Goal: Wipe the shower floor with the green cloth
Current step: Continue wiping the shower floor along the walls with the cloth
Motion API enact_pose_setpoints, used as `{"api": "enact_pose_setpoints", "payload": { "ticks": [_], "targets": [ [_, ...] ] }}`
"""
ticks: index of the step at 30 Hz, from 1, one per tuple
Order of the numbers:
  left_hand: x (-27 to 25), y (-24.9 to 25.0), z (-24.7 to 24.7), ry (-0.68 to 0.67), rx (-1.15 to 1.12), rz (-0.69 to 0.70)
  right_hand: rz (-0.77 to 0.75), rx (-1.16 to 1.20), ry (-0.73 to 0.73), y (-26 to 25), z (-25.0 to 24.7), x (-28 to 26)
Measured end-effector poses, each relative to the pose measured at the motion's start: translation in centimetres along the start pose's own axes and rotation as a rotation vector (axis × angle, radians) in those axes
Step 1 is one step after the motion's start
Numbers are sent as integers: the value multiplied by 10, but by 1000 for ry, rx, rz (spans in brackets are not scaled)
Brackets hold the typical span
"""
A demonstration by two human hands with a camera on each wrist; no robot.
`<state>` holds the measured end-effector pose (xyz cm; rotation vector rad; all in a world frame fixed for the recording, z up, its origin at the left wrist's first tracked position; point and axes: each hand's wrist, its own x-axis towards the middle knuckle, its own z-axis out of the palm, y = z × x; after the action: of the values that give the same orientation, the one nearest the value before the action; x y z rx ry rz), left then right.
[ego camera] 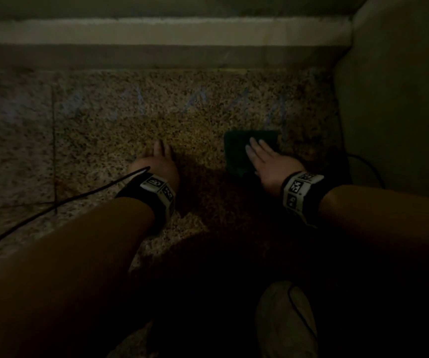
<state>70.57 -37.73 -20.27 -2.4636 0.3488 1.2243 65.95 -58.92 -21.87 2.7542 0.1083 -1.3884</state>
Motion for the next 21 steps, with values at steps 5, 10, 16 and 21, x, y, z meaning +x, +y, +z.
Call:
{"api": "enact_pose_setpoints", "payload": {
  "ticks": [5,10,16,21],
  "targets": [
    [3,4,1,7,9,-20,35,13,40,4,-9,7],
    [-1,8,-6,-19,75,-14,186,66,42,-1,-38,19],
    [-4,17,-14,58,62,15,145,11,19,2,-21,8],
    [5,26,-23,191,154,174,133,5,-40,4,-12,-2]
  ]
}}
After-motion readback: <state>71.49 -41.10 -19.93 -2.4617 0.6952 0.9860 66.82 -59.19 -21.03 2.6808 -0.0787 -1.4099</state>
